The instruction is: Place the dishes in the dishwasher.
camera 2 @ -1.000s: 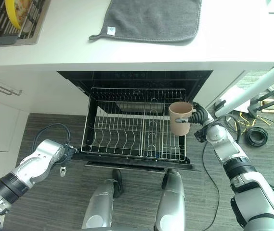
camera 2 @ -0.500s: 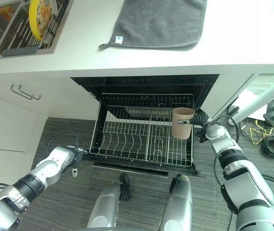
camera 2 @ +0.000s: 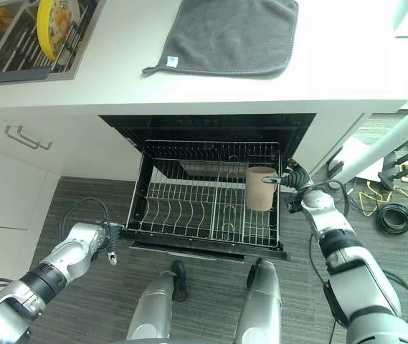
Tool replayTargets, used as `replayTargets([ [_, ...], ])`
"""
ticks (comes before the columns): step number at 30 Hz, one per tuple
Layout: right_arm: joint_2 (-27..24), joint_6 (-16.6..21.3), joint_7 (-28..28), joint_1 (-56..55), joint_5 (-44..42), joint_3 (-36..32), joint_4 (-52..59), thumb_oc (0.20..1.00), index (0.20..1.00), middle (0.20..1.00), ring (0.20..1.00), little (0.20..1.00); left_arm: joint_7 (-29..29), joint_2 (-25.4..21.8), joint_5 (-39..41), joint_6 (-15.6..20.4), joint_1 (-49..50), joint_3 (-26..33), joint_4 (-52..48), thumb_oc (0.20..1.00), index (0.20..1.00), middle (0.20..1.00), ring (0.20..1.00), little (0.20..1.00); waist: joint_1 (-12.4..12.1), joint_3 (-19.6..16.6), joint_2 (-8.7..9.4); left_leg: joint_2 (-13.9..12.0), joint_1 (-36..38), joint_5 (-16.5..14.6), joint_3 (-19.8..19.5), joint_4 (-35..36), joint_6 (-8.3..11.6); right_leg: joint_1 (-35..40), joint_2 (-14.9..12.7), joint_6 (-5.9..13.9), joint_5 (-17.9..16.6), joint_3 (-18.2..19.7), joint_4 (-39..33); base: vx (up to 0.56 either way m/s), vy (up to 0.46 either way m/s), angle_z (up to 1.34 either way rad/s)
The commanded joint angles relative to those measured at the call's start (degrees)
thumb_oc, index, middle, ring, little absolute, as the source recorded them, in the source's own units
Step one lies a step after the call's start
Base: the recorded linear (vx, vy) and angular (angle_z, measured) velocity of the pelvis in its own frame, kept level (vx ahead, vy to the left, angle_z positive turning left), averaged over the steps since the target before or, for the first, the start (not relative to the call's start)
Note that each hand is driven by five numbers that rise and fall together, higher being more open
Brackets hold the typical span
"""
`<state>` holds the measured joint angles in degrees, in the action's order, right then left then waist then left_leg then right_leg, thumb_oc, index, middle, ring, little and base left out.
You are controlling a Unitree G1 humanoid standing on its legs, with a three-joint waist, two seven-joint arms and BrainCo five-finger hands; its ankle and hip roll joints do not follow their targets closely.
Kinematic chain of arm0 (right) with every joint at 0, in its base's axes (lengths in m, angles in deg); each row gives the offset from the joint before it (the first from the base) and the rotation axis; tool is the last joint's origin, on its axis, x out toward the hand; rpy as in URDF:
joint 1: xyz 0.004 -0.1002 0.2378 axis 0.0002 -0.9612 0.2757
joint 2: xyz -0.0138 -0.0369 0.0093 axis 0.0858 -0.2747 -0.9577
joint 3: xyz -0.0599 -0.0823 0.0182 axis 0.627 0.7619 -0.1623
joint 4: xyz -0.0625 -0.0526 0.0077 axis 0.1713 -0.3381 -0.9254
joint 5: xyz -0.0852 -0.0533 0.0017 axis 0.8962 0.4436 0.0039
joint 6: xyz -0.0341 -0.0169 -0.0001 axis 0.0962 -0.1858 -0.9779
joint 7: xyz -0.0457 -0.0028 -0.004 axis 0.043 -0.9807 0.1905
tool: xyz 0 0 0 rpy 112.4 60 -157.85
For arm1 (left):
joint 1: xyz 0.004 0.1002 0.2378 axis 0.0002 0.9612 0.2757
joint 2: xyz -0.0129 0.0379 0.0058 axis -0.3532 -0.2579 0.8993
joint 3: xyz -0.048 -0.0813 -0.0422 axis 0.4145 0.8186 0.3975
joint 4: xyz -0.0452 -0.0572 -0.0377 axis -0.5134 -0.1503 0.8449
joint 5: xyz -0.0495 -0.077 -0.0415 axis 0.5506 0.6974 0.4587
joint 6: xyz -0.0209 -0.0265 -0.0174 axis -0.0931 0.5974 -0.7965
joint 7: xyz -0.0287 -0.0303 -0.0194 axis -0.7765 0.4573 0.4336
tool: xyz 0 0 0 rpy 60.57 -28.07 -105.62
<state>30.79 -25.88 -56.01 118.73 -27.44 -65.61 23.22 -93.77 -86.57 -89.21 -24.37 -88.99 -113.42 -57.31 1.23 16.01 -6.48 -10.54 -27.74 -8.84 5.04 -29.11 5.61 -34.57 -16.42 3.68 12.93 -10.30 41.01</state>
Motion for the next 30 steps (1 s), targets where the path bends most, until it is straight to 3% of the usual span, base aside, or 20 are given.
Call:
replayTargets([
  [1, -1.5, 0.9, 6.2, -1.0, -3.8, -5.8, 8.4, 1.000, 1.000, 1.000, 1.000, 1.000, 4.8, -6.3, 17.9, 1.1, 16.3, 0.9, -3.8, 1.000, 1.000, 1.000, 1.000, 1.000, -1.6, 3.9, 2.69, 1.0, -0.2, -4.0, -1.2, -0.9, -2.65, 3.2, 0.5, 1.59, -0.6, 4.6, -7.5, -0.03, 0.047, -0.02],
  [4, -0.1, 3.2, 8.1, -9.6, -1.3, -11.3, 19.3, 1.000, 1.000, 1.000, 1.000, 1.000, 8.6, -8.6, 31.1, 2.9, 19.5, 11.9, -15.1, 1.000, 1.000, 1.000, 1.000, 1.000, -1.4, 3.9, 2.51, 1.4, 1.0, -3.9, -0.9, -0.2, -3.05, 4.2, 0.6, 1.62, -1.0, 4.4, -8.1, -0.01, 0.017, -0.04],
  [9, -0.5, 5.9, 8.2, -17.3, -1.0, -18.6, 29.6, 1.000, 1.000, 1.000, 1.000, 1.000, 21.3, -9.8, 50.5, 15.2, 22.9, 30.2, -26.9, 1.000, 1.000, 1.000, 1.000, 1.000, -2.3, 3.8, 2.86, 1.8, 3.8, -3.4, -0.5, 2.0, -3.46, 7.2, 0.5, 1.29, -1.2, 2.9, -9.8, 0.00, -0.009, 0.02],
  [11, 0.9, 6.1, 7.7, -20.7, -0.8, -22.0, 33.1, 1.000, 1.000, 1.000, 1.000, 1.000, 22.7, -8.8, 56.4, 18.7, 24.7, 37.0, -29.2, 1.000, 1.000, 1.000, 1.000, 1.000, -2.7, 3.5, 3.31, 2.0, 4.9, -3.1, -0.5, 3.0, -3.52, 8.4, 0.5, 1.27, -1.4, 2.3, -10.6, 0.03, -0.060, 0.06],
  [12, 2.0, 6.7, 7.5, -22.4, -1.0, -23.8, 34.8, 1.000, 1.000, 1.000, 1.000, 1.000, 24.6, -7.6, 62.1, 22.2, 25.7, 40.9, -30.2, 1.000, 1.000, 1.000, 1.000, 1.000, -2.9, 3.3, 3.64, 2.1, 5.7, -2.9, -0.4, 3.7, -3.55, 9.3, 0.6, 1.26, -1.5, 1.9, -11.2, 0.04, -0.073, 0.12],
  [14, 5.8, 7.5, 6.9, -25.7, -0.4, -27.5, 38.4, 1.000, 1.000, 1.000, 1.000, 1.000, 25.2, -2.2, 67.7, 27.5, 27.1, 47.2, -31.9, 1.000, 1.000, 1.000, 1.000, 1.000, -3.4, 2.6, 4.37, 2.4, 7.6, -2.3, -0.2, 5.7, -3.66, 11.5, 1.0, 1.15, -1.8, 0.9, -13.1, 0.04, -0.072, 0.15],
  [15, 6.8, 7.8, 7.1, -26.6, -0.9, -28.3, 39.9, 1.000, 1.000, 1.000, 1.000, 1.000, 26.3, -0.9, 68.5, 30.1, 27.6, 48.3, -32.4, 1.000, 1.000, 1.000, 1.000, 1.000, -3.4, 2.3, 4.60, 2.5, 8.2, -1.7, -0.1, 6.7, -3.64, 12.2, 1.3, 1.05, -2.3, 0.5, -14.2, 0.09, -0.057, 0.22],
  [16, 9.3, 8.4, 7.5, -29.4, -1.6, -30.0, 44.2, 1.000, 1.000, 1.000, 1.000, 1.000, 29.9, 3.2, 69.2, 36.2, 28.8, 50.4, -34.3, 1.000, 1.000, 1.000, 1.000, 1.000, -3.7, 1.3, 5.16, 2.7, 10.7, -0.7, 0.4, 9.6, -3.54, 15.0, 2.2, 0.94, -2.6, -0.3, -16.8, 0.07, -0.026, 0.16],
  [19, 11.0, 8.2, 8.3, -32.9, -2.5, -31.2, 48.7, 1.000, 1.000, 1.000, 1.000, 1.000, 33.3, 7.0, 68.2, 41.4, 29.7, 51.2, -36.6, 1.000, 1.000, 1.000, 1.000, 1.000, -4.0, -0.5, 5.60, 3.3, 13.9, 1.5, 0.8, 14.5, -3.34, 18.8, 3.3, 0.89, -3.9, -1.6, -21.5, 0.10, 0.001, 0.08],
  [23, 12.2, 11.6, 12.1, -39.7, -3.1, -36.6, 54.2, 1.000, 1.000, 1.000, 1.000, 1.000, 39.1, 10.7, 66.4, 48.0, 31.1, 54.1, -41.1, 1.000, 1.000, 1.000, 1.000, 1.000, -5.6, -4.8, 6.17, 3.9, 20.6, 6.0, -0.5, 23.5, -2.55, 28.3, 4.4, 1.12, -6.4, -6.0, -31.3, 0.10, -0.034, 0.31],
  [26, 12.4, 15.7, 22.4, -38.8, 1.0, -37.1, 59.8, 1.000, 1.000, 1.000, 1.000, 1.000, 44.4, 8.4, 65.2, 50.1, 31.4, 58.7, -41.6, 1.000, 1.000, 1.000, 1.000, 1.000, -7.6, -9.1, 6.17, 2.9, 26.9, 10.6, -1.2, 33.0, -1.22, 37.3, 5.4, 2.40, -9.6, -9.8, -40.4, 0.03, -0.186, 0.51],
  [30, 10.6, 15.5, 22.5, -38.5, 0.1, -38.8, 63.1, 1.000, 1.000, 1.000, 1.000, 1.000, 48.0, 5.1, 67.9, 52.3, 31.9, 62.9, -40.3, 1.000, 1.000, 1.000, 1.000, 1.000, -6.6, -12.1, 5.26, 1.6, 27.8, 11.1, 0.8, 34.1, 0.70, 41.5, 6.3, 2.47, -10.2, -9.6, -45.7, 0.03, -0.010, 0.15],
])
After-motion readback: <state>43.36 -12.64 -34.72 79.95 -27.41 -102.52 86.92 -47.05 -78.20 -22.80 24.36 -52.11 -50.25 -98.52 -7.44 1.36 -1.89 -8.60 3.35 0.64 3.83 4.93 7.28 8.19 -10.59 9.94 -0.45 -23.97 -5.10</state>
